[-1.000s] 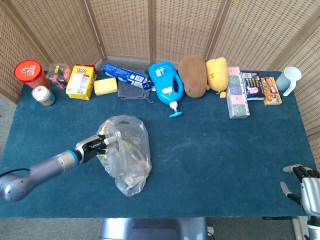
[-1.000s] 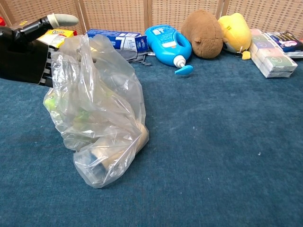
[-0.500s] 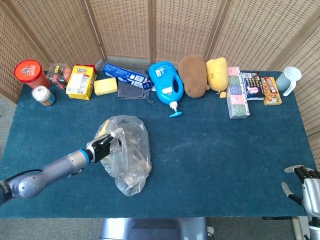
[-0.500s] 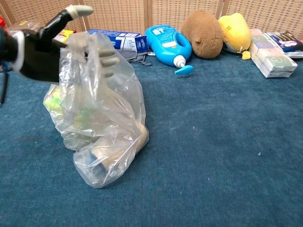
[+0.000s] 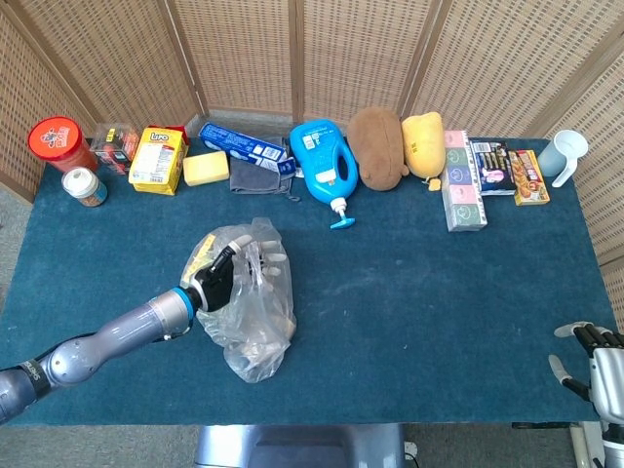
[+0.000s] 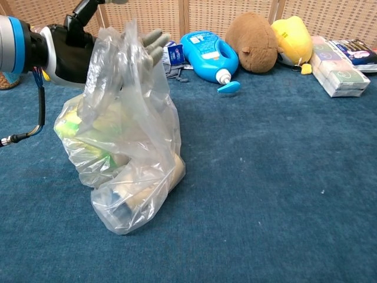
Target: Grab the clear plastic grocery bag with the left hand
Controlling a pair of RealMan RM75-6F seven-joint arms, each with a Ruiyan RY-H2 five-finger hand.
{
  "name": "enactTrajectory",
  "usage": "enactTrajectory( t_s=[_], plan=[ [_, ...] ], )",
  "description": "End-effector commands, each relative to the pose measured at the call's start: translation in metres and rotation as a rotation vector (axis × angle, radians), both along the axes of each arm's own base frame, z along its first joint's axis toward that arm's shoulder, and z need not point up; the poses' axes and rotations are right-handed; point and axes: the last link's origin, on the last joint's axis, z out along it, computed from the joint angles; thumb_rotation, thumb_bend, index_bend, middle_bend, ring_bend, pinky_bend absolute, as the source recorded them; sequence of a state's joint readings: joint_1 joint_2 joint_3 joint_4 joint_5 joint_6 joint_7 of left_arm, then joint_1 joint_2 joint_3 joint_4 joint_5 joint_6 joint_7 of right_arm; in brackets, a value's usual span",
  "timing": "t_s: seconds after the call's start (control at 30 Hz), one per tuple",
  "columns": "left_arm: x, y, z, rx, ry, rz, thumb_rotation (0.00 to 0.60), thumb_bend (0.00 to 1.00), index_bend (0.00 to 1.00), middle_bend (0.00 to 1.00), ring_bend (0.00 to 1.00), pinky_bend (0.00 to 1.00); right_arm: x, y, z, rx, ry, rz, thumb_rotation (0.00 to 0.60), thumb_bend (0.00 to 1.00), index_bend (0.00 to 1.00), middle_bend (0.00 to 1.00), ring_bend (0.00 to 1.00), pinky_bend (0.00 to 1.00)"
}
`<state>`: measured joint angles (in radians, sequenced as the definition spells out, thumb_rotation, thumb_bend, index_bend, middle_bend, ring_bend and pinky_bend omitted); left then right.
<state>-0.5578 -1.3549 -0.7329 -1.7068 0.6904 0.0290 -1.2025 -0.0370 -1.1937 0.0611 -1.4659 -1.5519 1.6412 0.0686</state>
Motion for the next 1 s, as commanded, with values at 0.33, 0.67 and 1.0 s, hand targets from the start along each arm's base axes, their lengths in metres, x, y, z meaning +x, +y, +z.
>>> enactTrajectory(
  t_s=[0.33,0.67,1.0],
  plan=[
    [-0.012,0.005,0.018,0.079,-0.104,0.048,0.233,0.37,0.41,0.49,0.59,0.67,0.002,-0.002,-0.001,0.002,0.0,0.007,0.6,0.31,0.43,0.44,0.43,0.38],
    [-0.026,0.003,0.044,0.191,-0.065,0.085,0.237,0.49,0.55,0.61,0.72,0.78,0.004,-0.005,-0.002,0.009,-0.002,0.012,0.6,0.31,0.43,0.44,0.43,0.38],
    [-0.025,-0.001,0.069,0.243,-0.065,0.075,0.358,0.68,0.6,0.65,0.74,0.81,0.006,-0.005,-0.001,0.007,-0.001,0.016,0.6,0.31,0.44,0.44,0.43,0.38]
  ],
)
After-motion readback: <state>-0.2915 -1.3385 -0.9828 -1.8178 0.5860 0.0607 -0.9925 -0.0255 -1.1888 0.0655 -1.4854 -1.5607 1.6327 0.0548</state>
